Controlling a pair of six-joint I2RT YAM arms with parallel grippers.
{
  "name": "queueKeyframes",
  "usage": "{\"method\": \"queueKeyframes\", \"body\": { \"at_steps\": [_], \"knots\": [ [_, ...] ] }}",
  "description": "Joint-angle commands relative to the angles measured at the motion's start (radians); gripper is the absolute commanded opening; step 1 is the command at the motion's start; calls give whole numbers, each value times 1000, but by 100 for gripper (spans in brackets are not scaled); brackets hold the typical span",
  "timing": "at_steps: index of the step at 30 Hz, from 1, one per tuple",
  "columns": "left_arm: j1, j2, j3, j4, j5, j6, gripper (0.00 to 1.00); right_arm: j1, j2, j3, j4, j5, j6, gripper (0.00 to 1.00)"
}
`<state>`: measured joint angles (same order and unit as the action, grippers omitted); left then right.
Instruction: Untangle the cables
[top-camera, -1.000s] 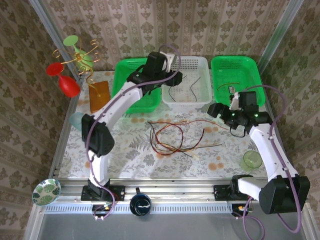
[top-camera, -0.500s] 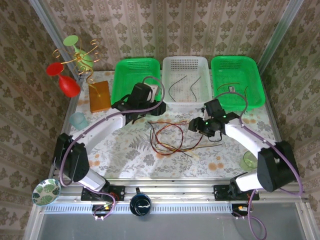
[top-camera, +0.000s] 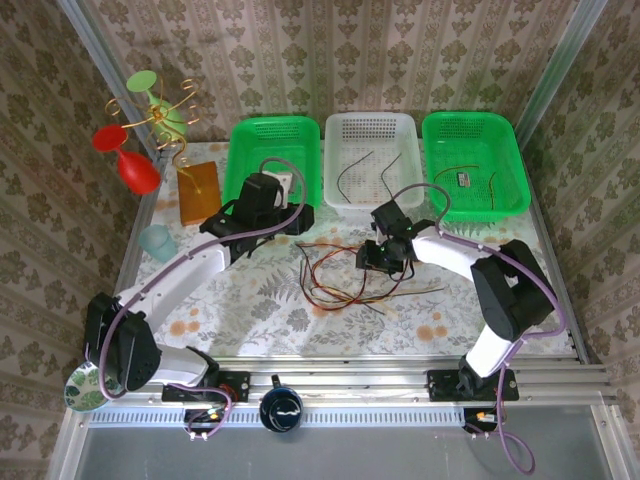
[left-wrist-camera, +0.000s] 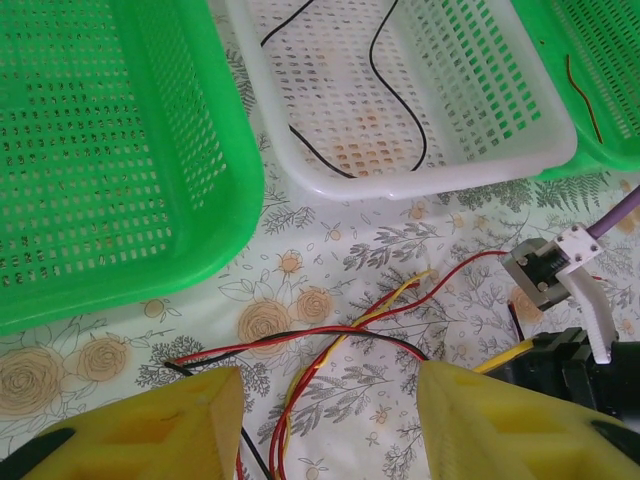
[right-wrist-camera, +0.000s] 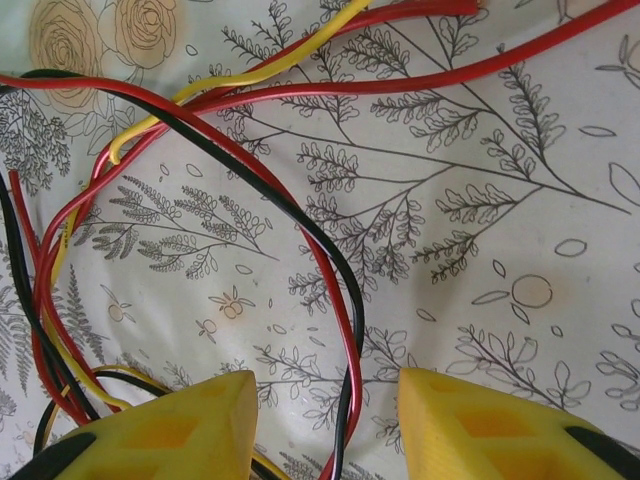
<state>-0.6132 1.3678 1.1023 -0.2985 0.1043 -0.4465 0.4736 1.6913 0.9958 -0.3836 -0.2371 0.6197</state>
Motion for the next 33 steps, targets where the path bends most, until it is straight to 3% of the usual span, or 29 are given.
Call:
{"method": "queueKeyframes", "body": {
  "at_steps": [1,24,30,33],
  "knots": [
    [9,-30,-14,-6,-11,-12,49,10,31,22,17,36,-14,40],
    [11,-50,-9,-6,-13,-20,48,42,116,60,3,84,10,21],
    [11,-58,-11,-11,-16,-24,48,46,88,57,3,95,3,3],
    [10,-64,-10,-11,-17,-22,48,48,49,45,15,102,-2,0]
  ]
}}
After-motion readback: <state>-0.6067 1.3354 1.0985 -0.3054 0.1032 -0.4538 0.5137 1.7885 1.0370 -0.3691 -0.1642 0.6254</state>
